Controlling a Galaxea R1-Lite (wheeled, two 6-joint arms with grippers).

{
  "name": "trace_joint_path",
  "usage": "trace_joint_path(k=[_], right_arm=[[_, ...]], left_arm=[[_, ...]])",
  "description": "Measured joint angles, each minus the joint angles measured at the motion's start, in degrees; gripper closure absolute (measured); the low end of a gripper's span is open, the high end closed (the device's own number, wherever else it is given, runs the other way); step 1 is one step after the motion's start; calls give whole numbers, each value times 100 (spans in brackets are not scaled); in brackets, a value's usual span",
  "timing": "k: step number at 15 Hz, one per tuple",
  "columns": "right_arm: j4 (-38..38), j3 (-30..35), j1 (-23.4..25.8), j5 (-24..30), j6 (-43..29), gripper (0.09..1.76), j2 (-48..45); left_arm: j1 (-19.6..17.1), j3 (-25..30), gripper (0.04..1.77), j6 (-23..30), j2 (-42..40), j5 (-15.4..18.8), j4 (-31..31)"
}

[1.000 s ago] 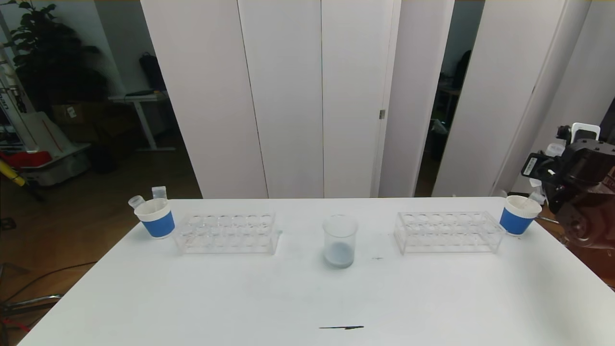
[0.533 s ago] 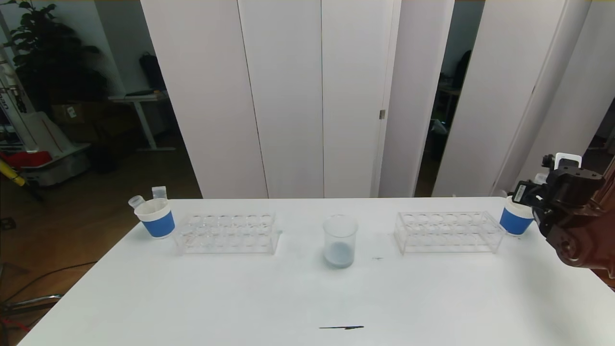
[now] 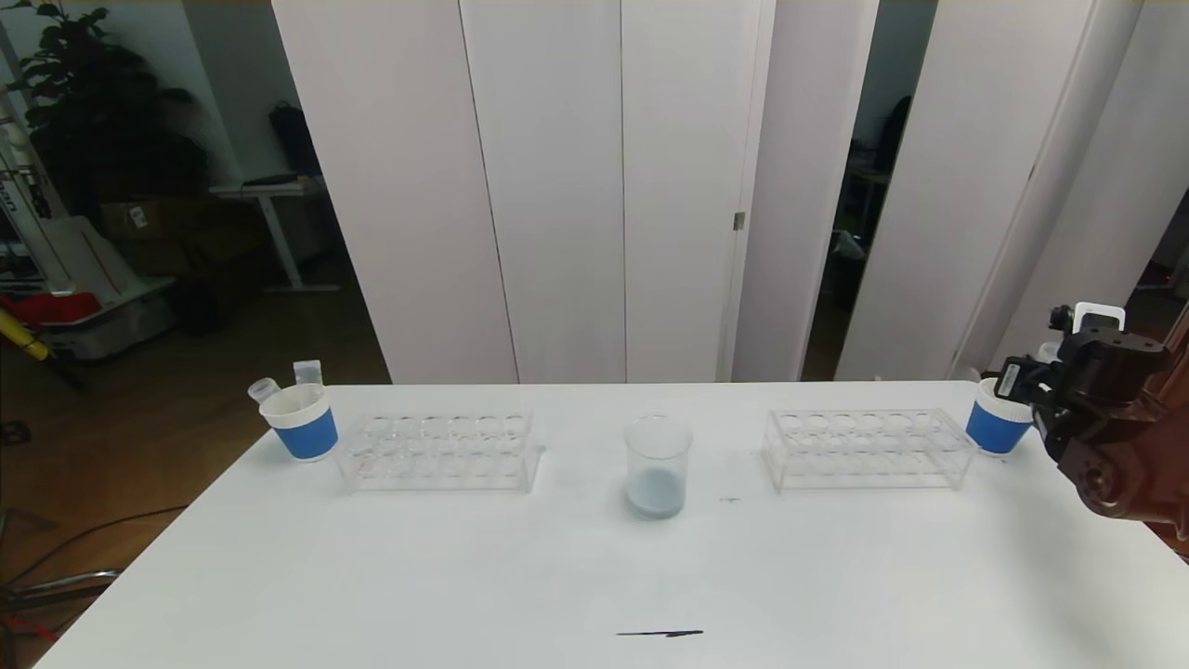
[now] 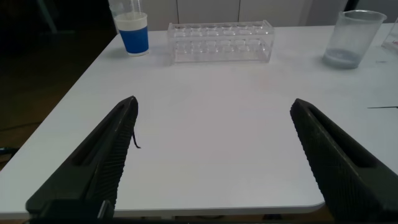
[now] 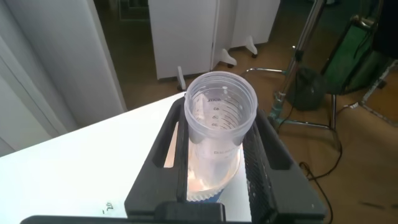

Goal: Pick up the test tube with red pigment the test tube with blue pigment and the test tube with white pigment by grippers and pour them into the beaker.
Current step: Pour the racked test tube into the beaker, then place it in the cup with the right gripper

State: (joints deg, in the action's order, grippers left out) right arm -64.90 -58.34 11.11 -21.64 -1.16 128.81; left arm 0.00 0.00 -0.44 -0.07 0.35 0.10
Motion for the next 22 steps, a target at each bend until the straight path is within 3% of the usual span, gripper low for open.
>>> trace_joint_path(k=[15,16,17,19,20,22], right_arm=[[51,-276,71,249,-82,125,400],[73,-277,77,276,-82,120,405],[132,-277,82,282,-79,100,402],[149,-293,113,246,-79,32,397],[138,-308,123,244,-77,14,394],[140,-328,145,243,-77,10,350]], left_arm=[[0,0,6,-2,0,-2,0],[0,0,6,-2,0,-2,0],[0,0,6,-2,0,0,-2],[0,0,6,-2,0,-2,0],[0,0,6,-2,0,-2,0],[0,0,6,0,0,0,0]])
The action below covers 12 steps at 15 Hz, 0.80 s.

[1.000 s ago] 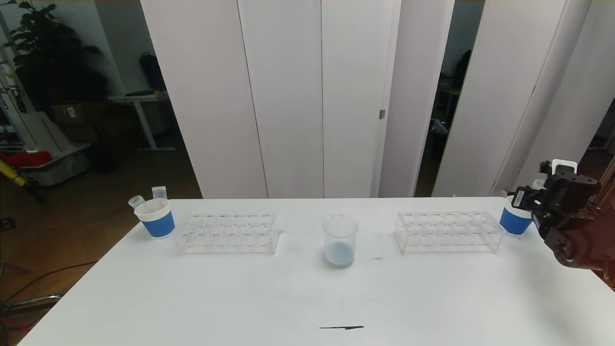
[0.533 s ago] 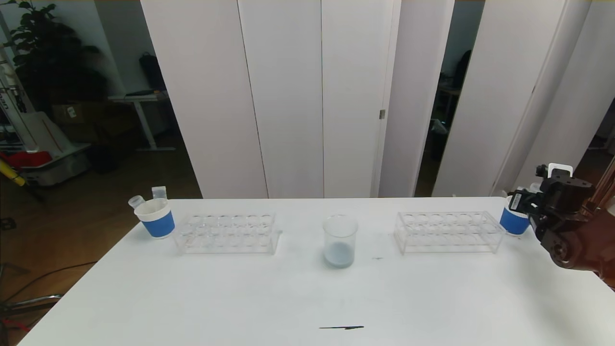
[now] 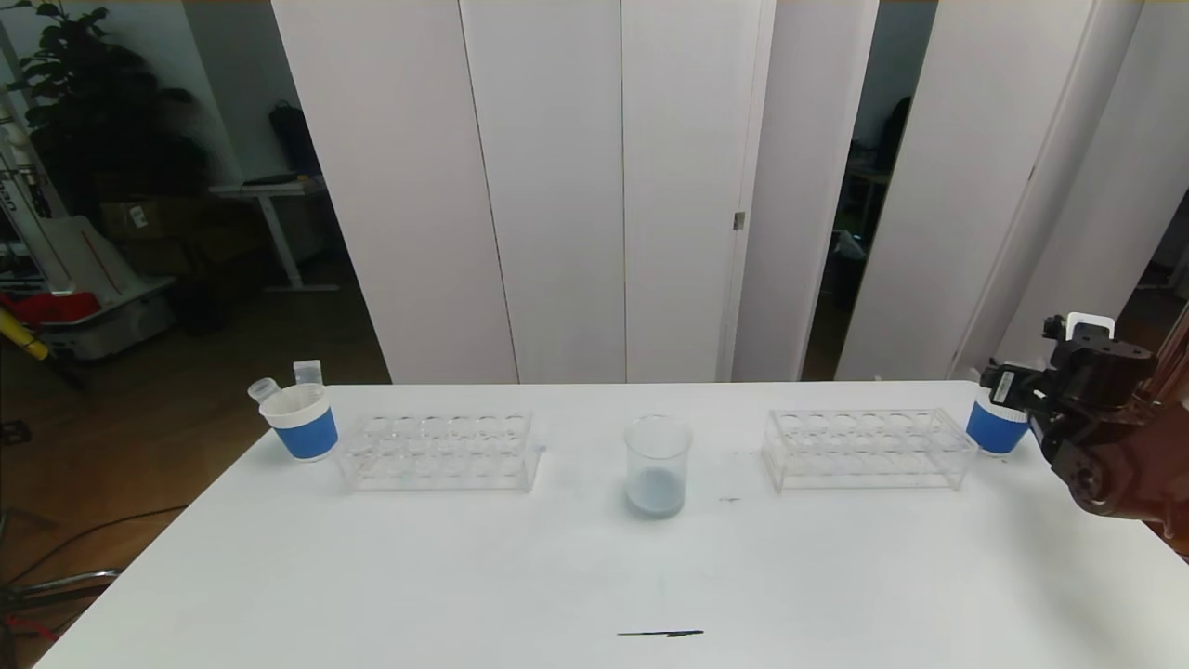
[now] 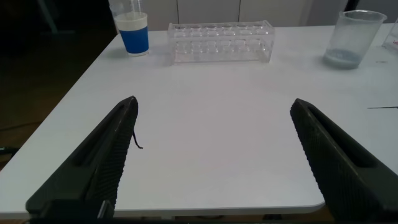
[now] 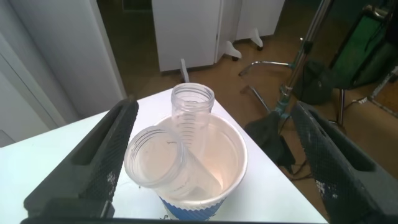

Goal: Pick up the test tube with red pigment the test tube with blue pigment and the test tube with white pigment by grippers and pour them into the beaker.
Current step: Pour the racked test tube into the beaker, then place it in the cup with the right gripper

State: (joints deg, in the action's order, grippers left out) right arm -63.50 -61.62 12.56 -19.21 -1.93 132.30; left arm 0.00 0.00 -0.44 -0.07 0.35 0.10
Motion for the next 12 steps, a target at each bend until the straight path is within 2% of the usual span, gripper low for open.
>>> trace_joint_path(k=[3,6,9,12], right_arm=[[110,-11,54,48,0,10,-210],[619,-1,102,150,2,10,-835],[1453,38,117,343,0,10,-2076],[2658,77,117,616,-20,10,-3752]], left_arm=[[0,0,6,0,0,0,0],[0,0,6,0,0,-2,0],[0,0,6,-2,0,0,0],[0,0,6,-2,0,-2,0]])
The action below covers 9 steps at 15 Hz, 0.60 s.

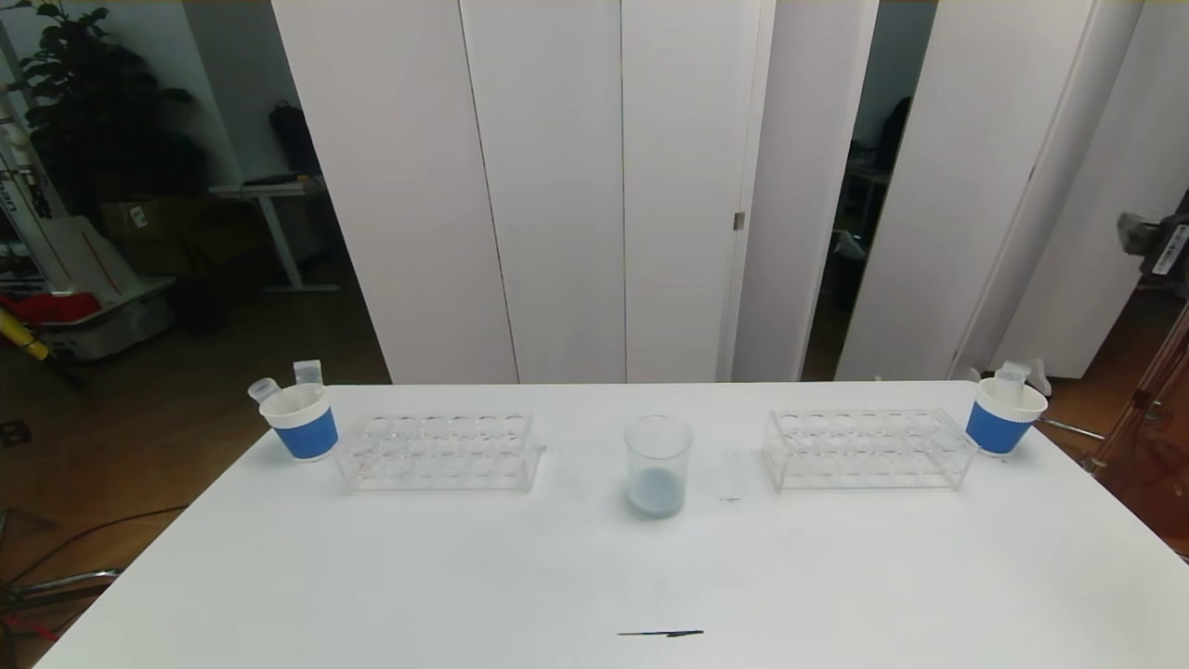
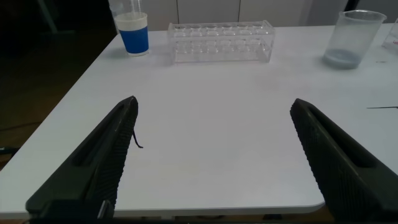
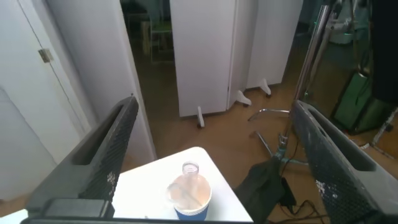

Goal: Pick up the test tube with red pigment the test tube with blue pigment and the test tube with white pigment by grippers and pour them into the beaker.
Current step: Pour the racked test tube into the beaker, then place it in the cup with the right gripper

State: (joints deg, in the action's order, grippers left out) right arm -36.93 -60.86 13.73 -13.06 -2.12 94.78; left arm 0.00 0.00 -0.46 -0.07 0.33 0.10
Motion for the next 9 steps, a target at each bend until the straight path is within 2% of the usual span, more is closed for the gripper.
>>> trace_joint_path(k=[4,9], right_arm=[[1819,247,-80,385,-44,10,-2472],[4792,763,-753,662,-49,10,-5901]], left_arm=[[0,0,6,0,0,0,0],[0,0,6,-2,0,0,0]])
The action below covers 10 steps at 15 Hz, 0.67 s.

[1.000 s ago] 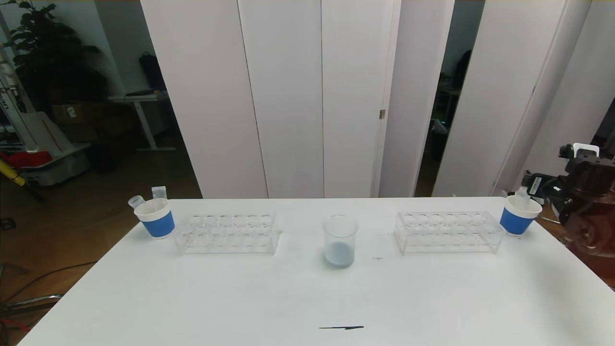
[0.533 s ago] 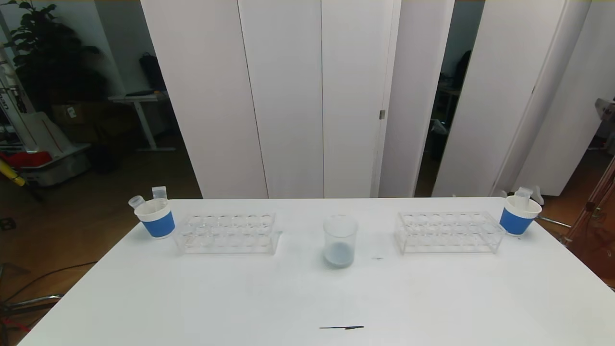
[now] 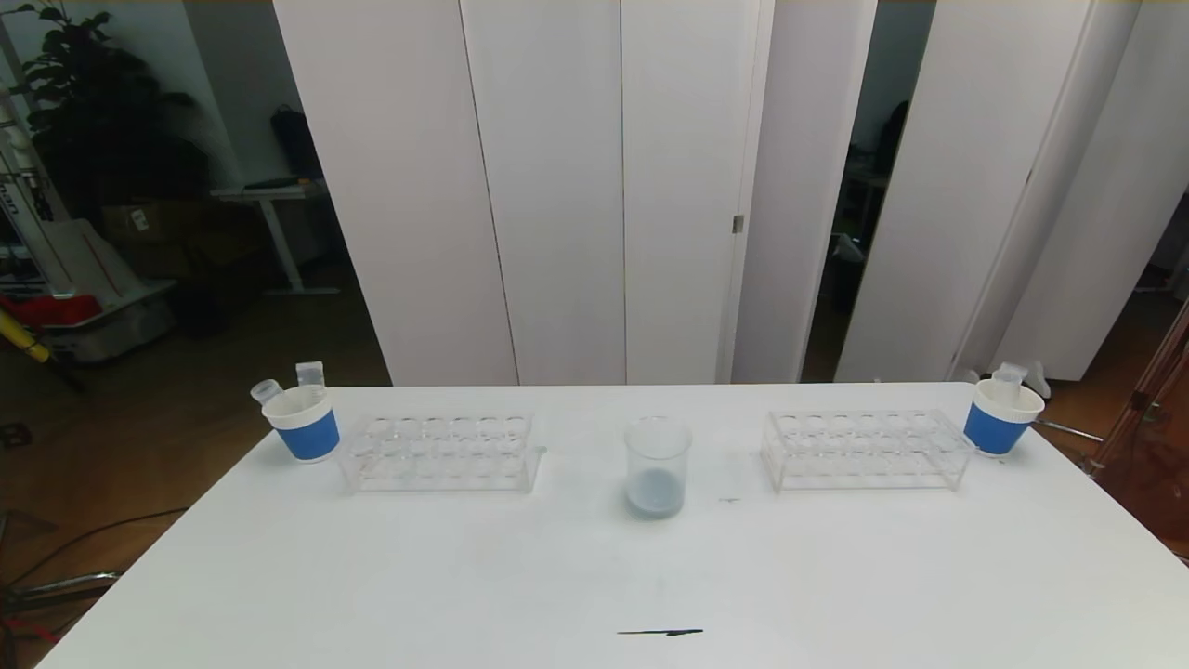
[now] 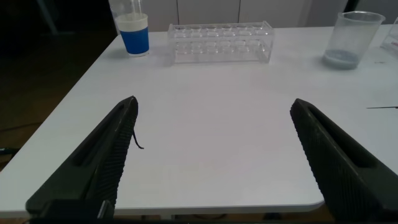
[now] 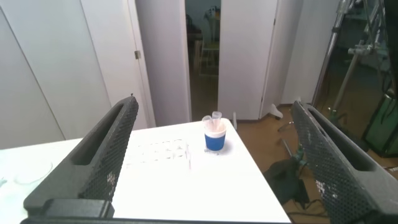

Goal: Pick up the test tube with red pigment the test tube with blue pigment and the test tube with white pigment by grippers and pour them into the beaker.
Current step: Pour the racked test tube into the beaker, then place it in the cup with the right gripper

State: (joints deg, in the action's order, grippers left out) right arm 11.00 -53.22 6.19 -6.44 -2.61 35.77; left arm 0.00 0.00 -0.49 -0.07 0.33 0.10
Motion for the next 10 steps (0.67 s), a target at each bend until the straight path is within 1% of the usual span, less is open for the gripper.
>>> trace_joint_path(k=[1,2,4,6,8,9,10], right_arm=[[501,172,-113,18,-4,10,-636],[789,466,-218,21,-6,10,-1163],[1064,1445,-391,18,0,10,-2014],[1000,2575,-507,44,7,10,-2593],[592,3741,-568,206,83,10,-3040],[405,4214,-586,361,124,10,-3213],[291,4482,-599,580,184,10,-3340]], left_arm=[[0,0,6,2,0,0,0],[0,0,6,2,0,0,0],[0,0,6,0,0,0,0],[0,0,6,5,0,0,0],[0,0,6,5,0,2,0],[0,0,6,5,0,2,0],[0,0,6,5,0,2,0]])
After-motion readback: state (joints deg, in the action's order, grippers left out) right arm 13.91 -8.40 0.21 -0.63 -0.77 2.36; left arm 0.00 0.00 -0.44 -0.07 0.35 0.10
